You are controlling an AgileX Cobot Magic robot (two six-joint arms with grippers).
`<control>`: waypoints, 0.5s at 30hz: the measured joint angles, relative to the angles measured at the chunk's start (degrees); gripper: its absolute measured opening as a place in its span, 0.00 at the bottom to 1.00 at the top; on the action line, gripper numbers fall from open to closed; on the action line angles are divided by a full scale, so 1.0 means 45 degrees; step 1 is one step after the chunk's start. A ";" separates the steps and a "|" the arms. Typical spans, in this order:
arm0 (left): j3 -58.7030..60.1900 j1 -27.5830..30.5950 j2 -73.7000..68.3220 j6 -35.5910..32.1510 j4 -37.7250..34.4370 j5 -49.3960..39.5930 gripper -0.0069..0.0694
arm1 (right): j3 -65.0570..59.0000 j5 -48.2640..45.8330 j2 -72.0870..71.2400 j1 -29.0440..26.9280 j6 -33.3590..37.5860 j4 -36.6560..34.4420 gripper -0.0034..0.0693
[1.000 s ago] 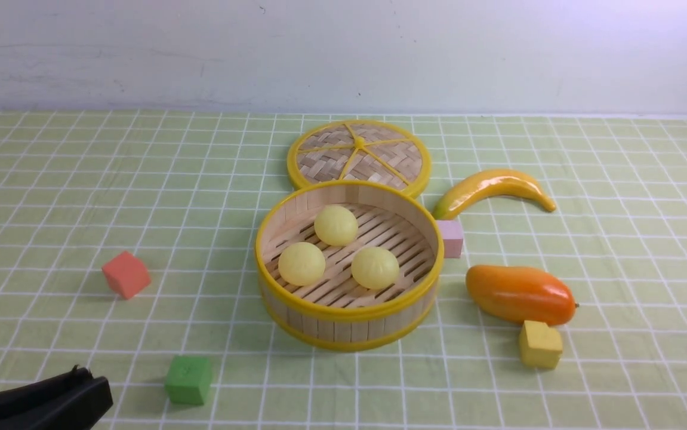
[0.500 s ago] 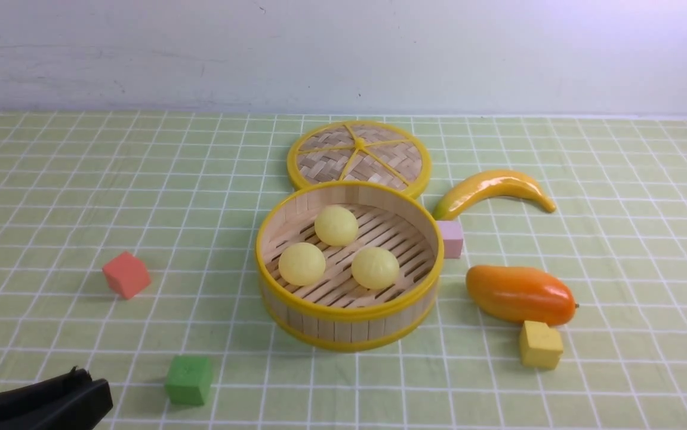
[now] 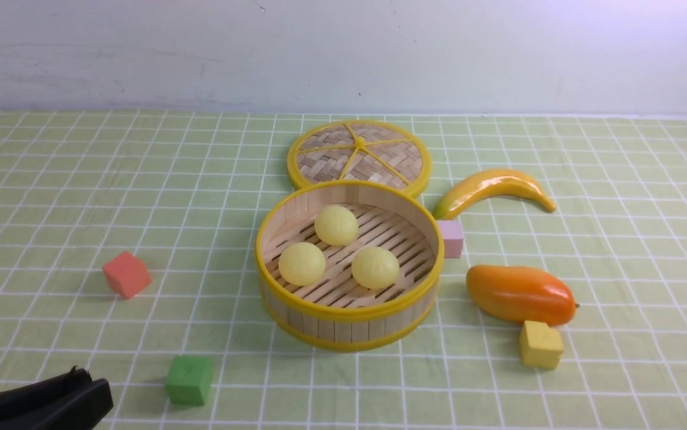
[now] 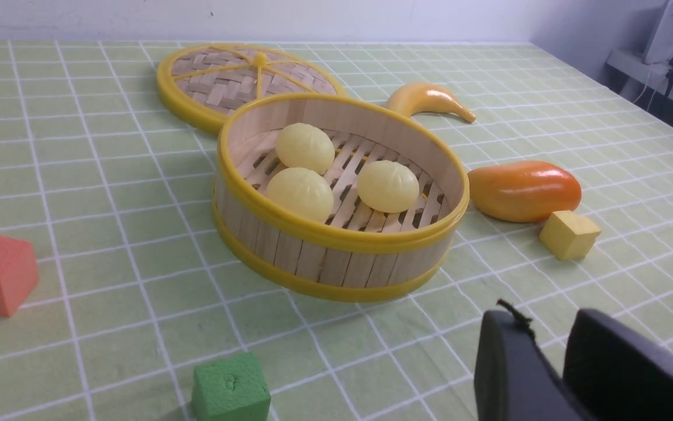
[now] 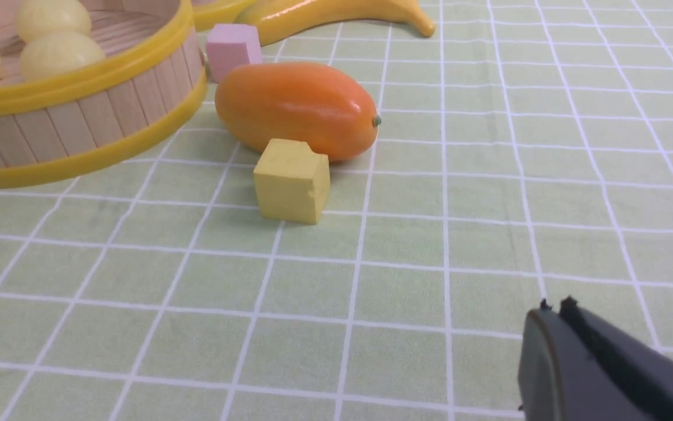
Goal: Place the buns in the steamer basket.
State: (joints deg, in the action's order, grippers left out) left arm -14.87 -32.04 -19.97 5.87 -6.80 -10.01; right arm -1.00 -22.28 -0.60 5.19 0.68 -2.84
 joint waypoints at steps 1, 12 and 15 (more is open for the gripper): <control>0.0013 0.0000 0.0000 0.0000 0.0000 0.0000 0.28 | 0.0000 0.0000 0.0000 0.0000 0.0000 0.0000 0.04; 0.2068 0.4656 0.2782 0.0818 -0.0359 0.1286 0.13 | 0.0000 0.0000 0.0000 0.0000 0.0000 -0.0028 0.05; 0.3128 0.5366 0.3940 0.0925 -0.0318 0.0985 0.07 | 0.0000 0.0000 0.0000 0.0000 -0.0002 -0.0028 0.05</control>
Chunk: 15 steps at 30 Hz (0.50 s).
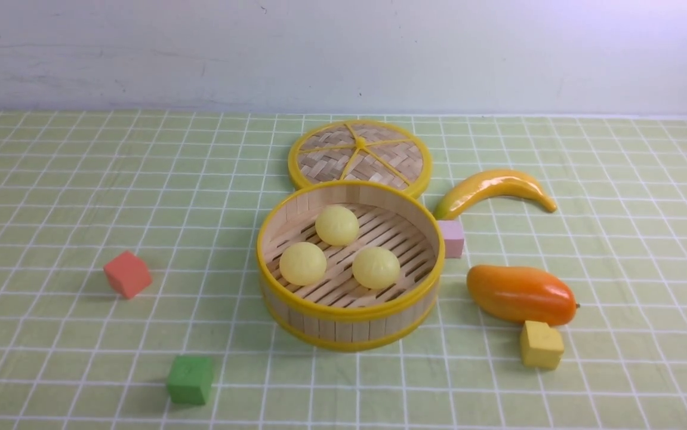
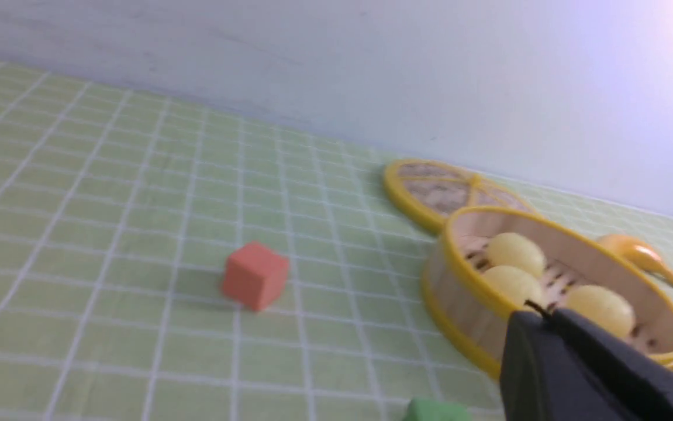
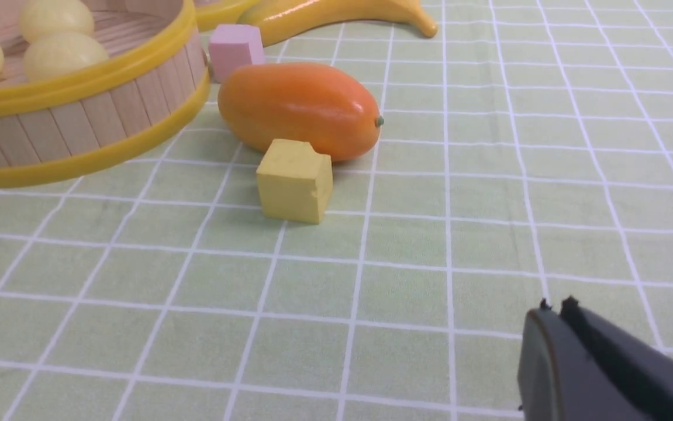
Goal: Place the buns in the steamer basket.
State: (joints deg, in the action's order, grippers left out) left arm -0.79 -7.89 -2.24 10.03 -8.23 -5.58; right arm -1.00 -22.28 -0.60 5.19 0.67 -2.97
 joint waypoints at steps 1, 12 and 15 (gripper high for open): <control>0.0410 0.0291 0.0456 0.0033 0.0028 -0.1170 0.07 | 0.0000 0.0000 0.0000 0.0000 0.0000 0.0000 0.06; 0.0571 0.0347 0.0618 0.0074 0.0161 -0.3447 0.07 | 0.0000 0.0000 -0.0011 0.0000 0.0000 -0.0015 0.07; 0.0571 0.0347 0.0618 0.0074 0.0149 -0.3447 0.07 | 0.0000 0.0000 -0.0011 0.0000 0.0000 -0.0015 0.08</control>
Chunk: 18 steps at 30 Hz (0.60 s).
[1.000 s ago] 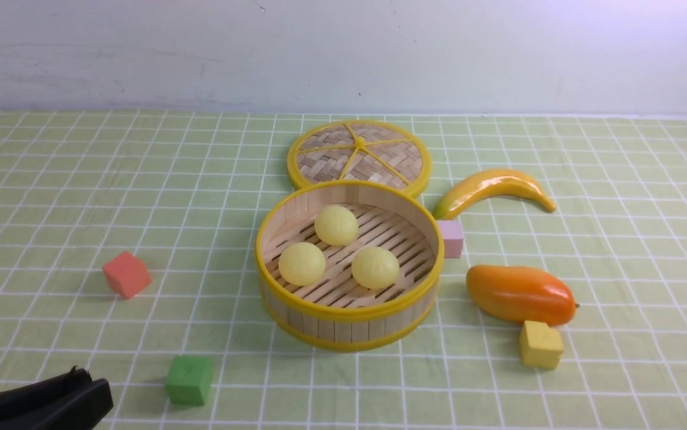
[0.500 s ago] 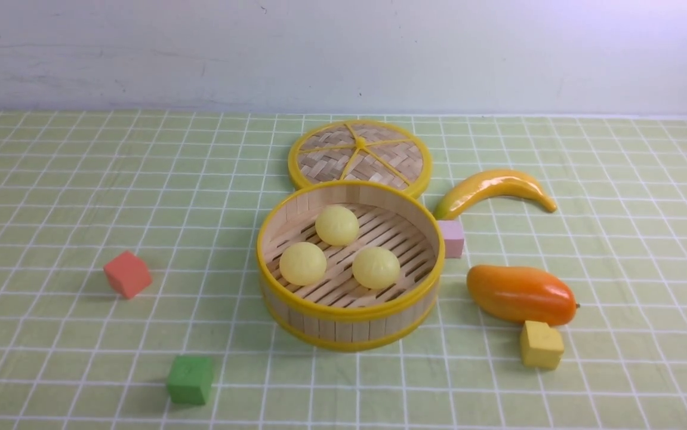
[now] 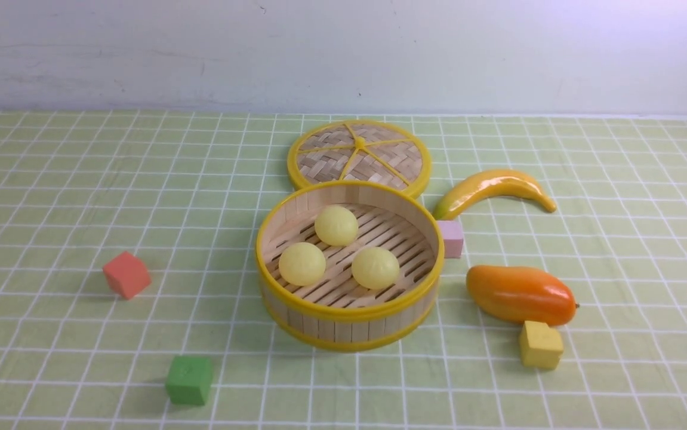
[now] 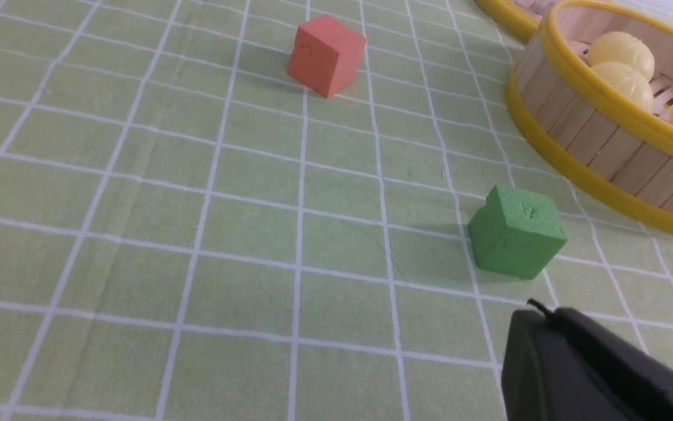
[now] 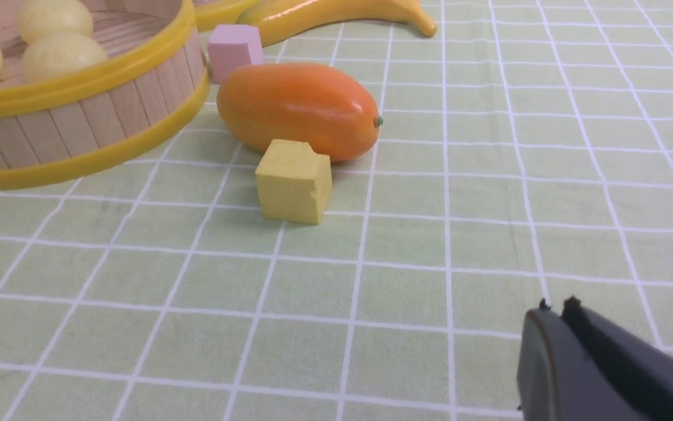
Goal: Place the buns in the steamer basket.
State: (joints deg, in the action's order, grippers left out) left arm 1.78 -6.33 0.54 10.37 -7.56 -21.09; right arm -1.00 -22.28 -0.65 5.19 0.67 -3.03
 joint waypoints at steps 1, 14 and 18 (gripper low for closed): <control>0.0000 0.0000 0.0000 0.0000 0.0000 0.0000 0.07 | 0.0000 0.0000 0.0000 0.0000 0.0000 0.0000 0.08; 0.0000 0.0000 0.0000 0.0000 0.0000 0.0000 0.07 | 0.0000 0.0000 0.0000 0.0000 0.0000 0.0000 0.10; 0.0000 0.0000 0.0000 0.0000 0.0000 0.0000 0.07 | 0.0000 0.0000 0.0000 0.0000 0.0000 0.0000 0.11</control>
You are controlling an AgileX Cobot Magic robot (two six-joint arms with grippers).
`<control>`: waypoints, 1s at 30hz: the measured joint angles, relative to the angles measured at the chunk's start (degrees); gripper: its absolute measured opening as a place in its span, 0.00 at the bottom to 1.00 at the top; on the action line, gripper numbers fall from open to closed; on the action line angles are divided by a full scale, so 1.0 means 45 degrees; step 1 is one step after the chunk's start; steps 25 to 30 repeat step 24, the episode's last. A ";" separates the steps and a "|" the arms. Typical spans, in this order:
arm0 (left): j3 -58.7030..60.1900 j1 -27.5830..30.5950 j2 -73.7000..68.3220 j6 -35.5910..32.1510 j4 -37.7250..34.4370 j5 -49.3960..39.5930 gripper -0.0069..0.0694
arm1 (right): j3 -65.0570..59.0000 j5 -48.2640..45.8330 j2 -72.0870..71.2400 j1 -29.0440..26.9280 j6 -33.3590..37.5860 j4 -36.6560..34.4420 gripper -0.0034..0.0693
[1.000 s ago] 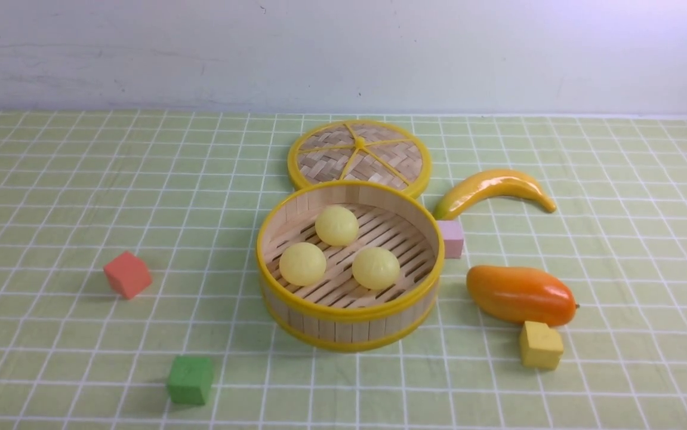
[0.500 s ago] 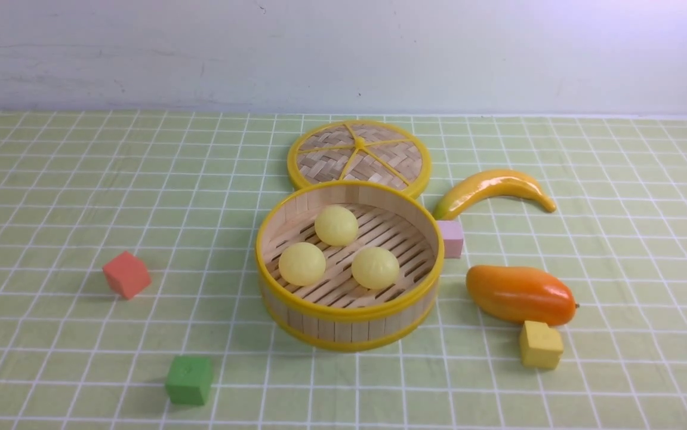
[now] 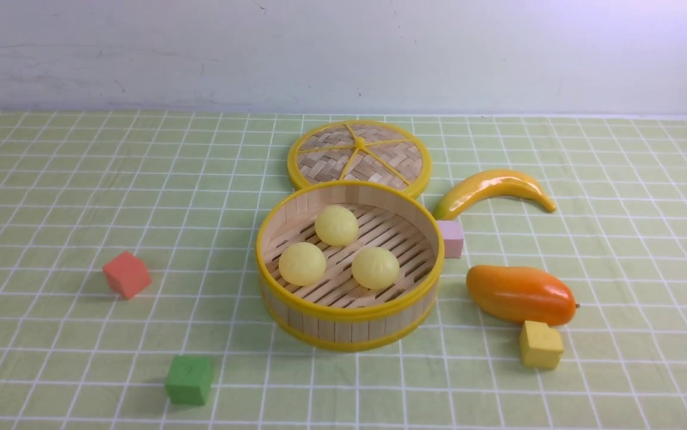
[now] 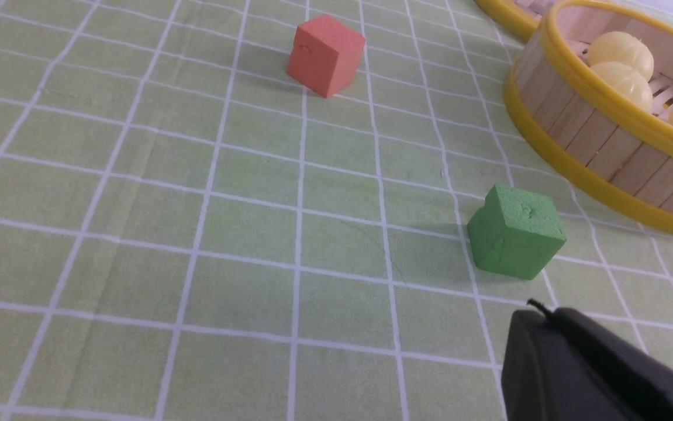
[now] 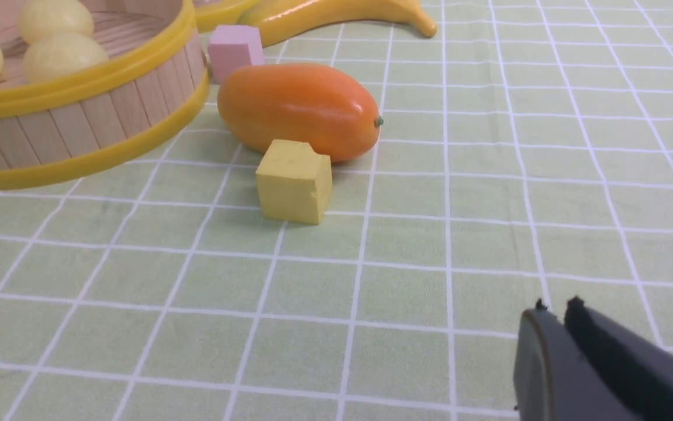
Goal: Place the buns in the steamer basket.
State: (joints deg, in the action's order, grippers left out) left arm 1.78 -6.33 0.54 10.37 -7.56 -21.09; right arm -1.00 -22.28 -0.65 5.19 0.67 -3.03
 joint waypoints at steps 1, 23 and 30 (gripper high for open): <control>0.0000 0.0000 0.0000 0.0000 0.0000 0.0000 0.07 | 0.0000 0.0000 0.0000 0.0000 0.0000 0.0000 0.11; 0.0000 0.0000 0.0000 0.0000 0.0000 0.0000 0.07 | 0.0000 0.0000 0.0000 0.0000 0.0000 -0.0013 0.15; 0.0000 0.0000 0.0000 0.0000 0.0000 0.0000 0.07 | 0.0000 0.0000 0.0000 0.0000 0.0000 -0.0013 0.15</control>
